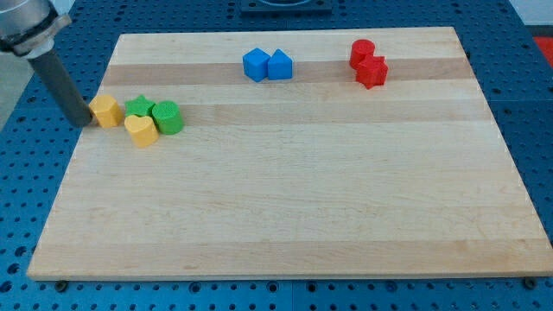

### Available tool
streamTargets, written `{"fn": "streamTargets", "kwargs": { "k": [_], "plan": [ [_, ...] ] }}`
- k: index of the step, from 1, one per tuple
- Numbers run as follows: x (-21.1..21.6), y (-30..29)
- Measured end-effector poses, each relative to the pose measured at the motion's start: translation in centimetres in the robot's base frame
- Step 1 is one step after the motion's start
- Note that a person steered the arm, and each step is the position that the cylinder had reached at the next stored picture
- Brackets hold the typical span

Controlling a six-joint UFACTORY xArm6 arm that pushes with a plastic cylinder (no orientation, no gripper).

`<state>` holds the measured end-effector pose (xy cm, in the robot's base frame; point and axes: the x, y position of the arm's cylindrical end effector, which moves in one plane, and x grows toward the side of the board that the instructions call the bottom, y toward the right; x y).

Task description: Move the hexagon into the heart

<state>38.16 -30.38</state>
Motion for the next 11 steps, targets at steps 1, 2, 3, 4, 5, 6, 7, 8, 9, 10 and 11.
{"fn": "streamTargets", "kwargs": {
  "k": [1, 2, 3, 4, 5, 6, 7, 8, 9, 10, 11],
  "plan": [
    [-2.8, 1.2],
    [-2.0, 3.8],
    [0.0, 2.9],
    [-0.2, 1.3],
    [-2.7, 1.4],
    [-0.8, 1.8],
    [4.2, 1.6],
    [5.8, 2.0],
    [2.6, 1.5],
    [-2.2, 3.0],
    [-2.6, 6.1]
  ]
}}
